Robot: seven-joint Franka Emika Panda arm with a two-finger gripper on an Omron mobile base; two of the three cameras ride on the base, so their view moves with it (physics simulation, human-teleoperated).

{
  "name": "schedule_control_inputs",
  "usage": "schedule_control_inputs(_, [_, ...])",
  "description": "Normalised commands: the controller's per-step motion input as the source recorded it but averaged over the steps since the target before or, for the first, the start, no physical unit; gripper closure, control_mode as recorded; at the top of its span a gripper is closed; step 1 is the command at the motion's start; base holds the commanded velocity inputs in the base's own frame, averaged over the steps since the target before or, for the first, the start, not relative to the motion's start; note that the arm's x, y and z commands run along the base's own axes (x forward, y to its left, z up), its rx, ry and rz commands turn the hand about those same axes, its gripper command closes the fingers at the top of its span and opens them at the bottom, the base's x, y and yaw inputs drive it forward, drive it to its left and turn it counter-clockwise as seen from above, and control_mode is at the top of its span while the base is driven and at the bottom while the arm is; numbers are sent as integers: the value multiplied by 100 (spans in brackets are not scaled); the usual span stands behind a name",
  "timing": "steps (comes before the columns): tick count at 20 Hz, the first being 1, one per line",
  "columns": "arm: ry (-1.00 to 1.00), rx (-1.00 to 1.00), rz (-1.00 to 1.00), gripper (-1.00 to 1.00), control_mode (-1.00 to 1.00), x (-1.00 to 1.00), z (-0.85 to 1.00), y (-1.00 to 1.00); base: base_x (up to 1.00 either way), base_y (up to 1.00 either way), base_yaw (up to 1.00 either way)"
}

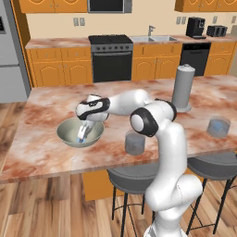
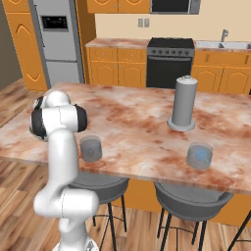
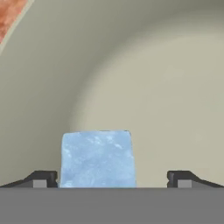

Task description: There are four ice cubes in the ice bowl. Place two ice cubes in each glass of water.

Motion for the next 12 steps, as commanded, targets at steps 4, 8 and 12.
schedule_control_inputs(4, [1,-2,0,-100,-100,0,-31,2,0,0,0])
schedule_control_inputs(8, [0,0,2,-100,-100,1,-27,2,0,0,0])
schedule_control_inputs(12, [0,-1,2,-100,-100,0,-24,17,0,0,0])
